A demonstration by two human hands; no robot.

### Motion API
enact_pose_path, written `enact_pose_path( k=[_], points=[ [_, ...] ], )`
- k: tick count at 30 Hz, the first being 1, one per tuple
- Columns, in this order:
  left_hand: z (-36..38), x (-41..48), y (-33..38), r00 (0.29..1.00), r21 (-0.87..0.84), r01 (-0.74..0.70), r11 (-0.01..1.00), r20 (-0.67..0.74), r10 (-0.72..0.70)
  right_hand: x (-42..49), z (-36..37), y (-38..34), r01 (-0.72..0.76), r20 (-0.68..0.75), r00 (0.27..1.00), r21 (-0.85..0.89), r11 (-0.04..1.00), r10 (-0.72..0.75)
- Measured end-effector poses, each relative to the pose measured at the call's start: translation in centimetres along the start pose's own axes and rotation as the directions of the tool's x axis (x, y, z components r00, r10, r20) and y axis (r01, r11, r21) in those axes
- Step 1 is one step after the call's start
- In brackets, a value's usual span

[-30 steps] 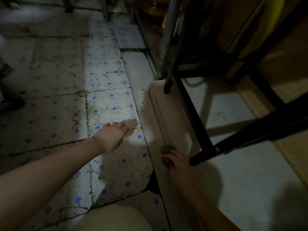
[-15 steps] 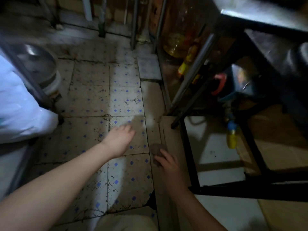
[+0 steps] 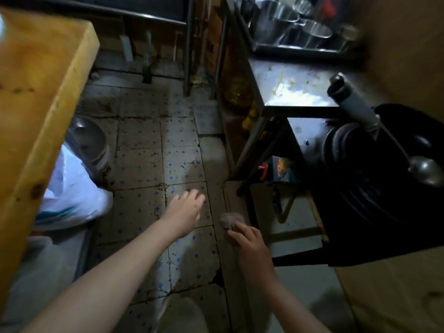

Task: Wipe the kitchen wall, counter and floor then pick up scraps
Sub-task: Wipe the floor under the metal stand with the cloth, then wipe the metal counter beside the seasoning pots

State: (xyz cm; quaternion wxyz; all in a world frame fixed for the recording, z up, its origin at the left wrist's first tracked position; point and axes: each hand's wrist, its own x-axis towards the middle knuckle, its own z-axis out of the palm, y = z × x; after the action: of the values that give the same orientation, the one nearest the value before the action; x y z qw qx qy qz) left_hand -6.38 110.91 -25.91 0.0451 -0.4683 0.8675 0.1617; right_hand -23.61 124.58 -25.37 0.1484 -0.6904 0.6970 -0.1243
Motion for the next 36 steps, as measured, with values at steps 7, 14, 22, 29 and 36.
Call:
enact_pose_path(
  k=[7,14,22,29,36],
  points=[
    [-7.5,-1.6,3.9,0.997,0.003,-0.077,0.997,-0.006,0.077,-2.4,-7.7,-2.4,-0.050,-0.044,0.998,-0.019,0.999,0.049],
    [-11.7,-1.3,7.7,0.972,0.152,-0.235,0.960,0.065,0.227,-4.5,-13.6,-2.6,-0.193,-0.164,0.968,-0.021,0.981,0.188],
    [-13.5,1.8,11.4,0.896,0.186,-0.440,0.879,0.151,0.417,-6.3,-16.1,-0.4,-0.479,-0.287,0.836,0.032,0.877,0.467],
    [-13.3,4.8,14.5,0.839,0.218,-0.542,0.811,0.191,0.510,-6.5,-17.6,2.1,-0.582,-0.324,0.752,0.083,0.809,0.575],
    [-13.0,6.8,16.3,0.827,0.232,-0.563,0.794,0.161,0.539,-4.3,-17.6,8.2,-0.620,-0.356,0.677,0.195,0.760,0.644]
  ],
)
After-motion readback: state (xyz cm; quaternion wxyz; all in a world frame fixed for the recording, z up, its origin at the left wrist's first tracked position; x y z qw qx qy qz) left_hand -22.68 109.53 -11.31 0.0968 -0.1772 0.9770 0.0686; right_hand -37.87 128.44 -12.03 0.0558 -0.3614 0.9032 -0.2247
